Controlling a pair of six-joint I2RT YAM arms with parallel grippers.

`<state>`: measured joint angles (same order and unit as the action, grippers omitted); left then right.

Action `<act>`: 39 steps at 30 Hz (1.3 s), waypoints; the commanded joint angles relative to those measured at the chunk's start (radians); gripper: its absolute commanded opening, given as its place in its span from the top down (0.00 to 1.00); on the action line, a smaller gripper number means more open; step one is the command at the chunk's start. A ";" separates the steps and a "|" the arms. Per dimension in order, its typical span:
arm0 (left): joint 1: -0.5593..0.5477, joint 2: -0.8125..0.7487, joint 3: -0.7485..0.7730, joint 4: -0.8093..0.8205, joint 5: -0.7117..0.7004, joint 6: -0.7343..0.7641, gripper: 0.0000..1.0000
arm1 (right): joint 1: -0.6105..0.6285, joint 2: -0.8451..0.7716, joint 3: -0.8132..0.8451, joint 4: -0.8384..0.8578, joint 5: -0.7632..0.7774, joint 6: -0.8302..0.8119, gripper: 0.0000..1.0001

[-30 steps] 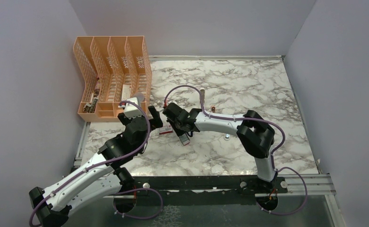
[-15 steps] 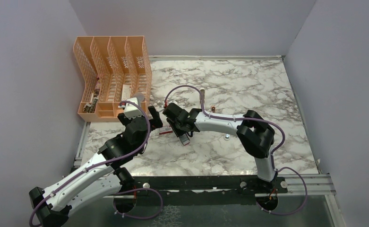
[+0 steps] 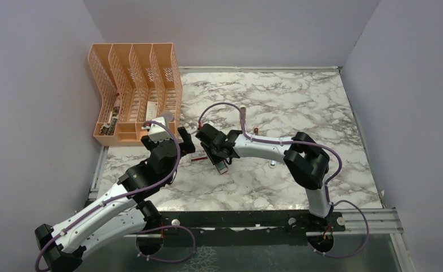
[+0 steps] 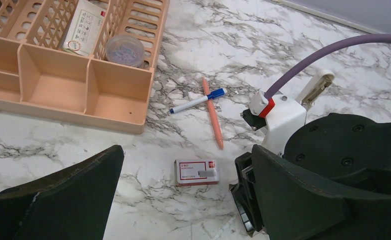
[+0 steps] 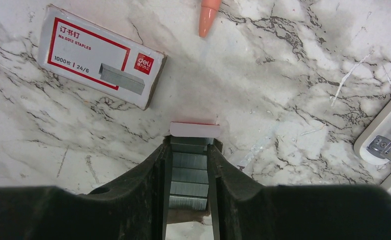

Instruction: Load the staples into the stapler

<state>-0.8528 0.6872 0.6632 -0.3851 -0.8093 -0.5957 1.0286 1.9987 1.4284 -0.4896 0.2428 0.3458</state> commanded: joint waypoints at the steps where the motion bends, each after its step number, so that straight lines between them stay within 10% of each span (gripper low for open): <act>1: -0.002 -0.011 -0.001 0.002 -0.027 -0.010 0.01 | 0.011 0.019 0.023 -0.037 0.038 0.021 0.63; 39: -0.002 -0.021 -0.006 -0.003 -0.029 -0.014 0.01 | 0.011 0.039 0.028 0.008 -0.030 0.029 0.61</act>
<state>-0.8528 0.6788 0.6632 -0.3916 -0.8124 -0.6029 1.0286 2.0171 1.4315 -0.4973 0.2291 0.3660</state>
